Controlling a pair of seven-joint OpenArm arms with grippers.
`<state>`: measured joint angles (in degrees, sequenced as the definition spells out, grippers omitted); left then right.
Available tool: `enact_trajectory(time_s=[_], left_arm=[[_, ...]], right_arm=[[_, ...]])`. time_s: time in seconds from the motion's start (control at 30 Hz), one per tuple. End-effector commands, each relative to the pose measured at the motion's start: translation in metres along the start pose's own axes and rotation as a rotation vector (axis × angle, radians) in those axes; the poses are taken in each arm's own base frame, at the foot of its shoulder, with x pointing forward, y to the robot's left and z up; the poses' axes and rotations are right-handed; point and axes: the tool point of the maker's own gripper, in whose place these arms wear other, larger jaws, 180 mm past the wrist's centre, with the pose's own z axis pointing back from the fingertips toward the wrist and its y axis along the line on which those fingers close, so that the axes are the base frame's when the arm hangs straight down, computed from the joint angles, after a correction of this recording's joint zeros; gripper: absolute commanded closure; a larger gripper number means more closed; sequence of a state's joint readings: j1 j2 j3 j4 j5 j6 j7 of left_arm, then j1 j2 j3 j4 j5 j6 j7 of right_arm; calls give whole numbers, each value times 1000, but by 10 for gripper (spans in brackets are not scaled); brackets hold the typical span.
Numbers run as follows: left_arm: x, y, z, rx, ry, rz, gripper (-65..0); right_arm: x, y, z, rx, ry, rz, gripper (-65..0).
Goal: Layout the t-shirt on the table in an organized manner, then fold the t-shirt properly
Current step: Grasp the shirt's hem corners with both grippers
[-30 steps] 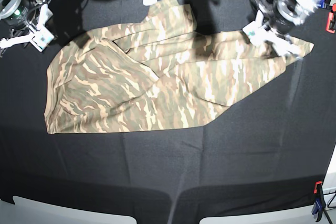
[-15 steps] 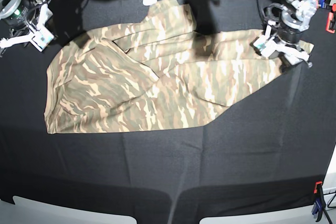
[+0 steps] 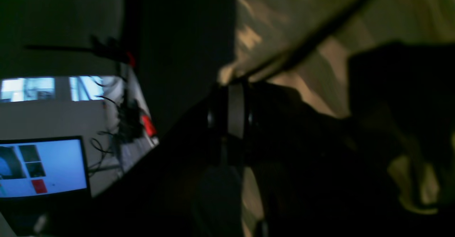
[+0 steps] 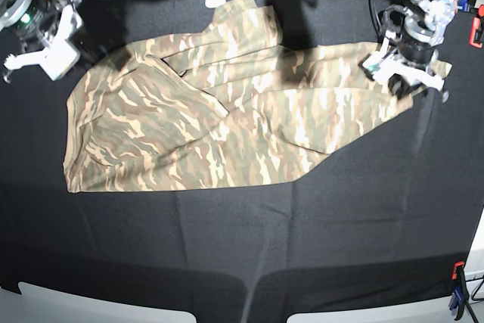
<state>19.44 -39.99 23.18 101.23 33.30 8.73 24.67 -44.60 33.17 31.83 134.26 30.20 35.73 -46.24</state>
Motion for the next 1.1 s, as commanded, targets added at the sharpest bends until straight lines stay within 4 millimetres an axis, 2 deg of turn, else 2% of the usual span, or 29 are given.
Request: enact_trajectory(time_s=[0.0, 0.17, 0.27, 0.33, 0.53, 0.6, 0.77, 0.87, 1.07], left_arm=[[11, 20, 0, 57, -41, -6, 0], [25, 25, 3, 49, -75, 76, 0], [24, 23, 3, 37, -71, 102, 0], [24, 23, 3, 36, -70, 105, 0], [24, 22, 3, 35, -70, 105, 0], [24, 23, 3, 36, -70, 105, 0], [24, 21, 3, 29, -68, 120, 0], [23, 19, 3, 14, -63, 151, 0], [23, 19, 3, 14, -63, 152, 0]], right_arm=[[12, -1, 3, -1, -52, 9, -128], [15, 1, 3, 8, -66, 115, -331], [11, -4, 1, -30, -41, 167, -334], [8, -1, -3, -28, -25, 192, -334], [16, 40, -22, 79, -63, 265, -331], [9, 47, -36, 97, -31, 301, -330], [1, 35, -76, 29, 16, 301, -330], [-5, 34, -95, 38, 42, 304, -330], [-20, 30, -121, 52, 95, 281, -330]])
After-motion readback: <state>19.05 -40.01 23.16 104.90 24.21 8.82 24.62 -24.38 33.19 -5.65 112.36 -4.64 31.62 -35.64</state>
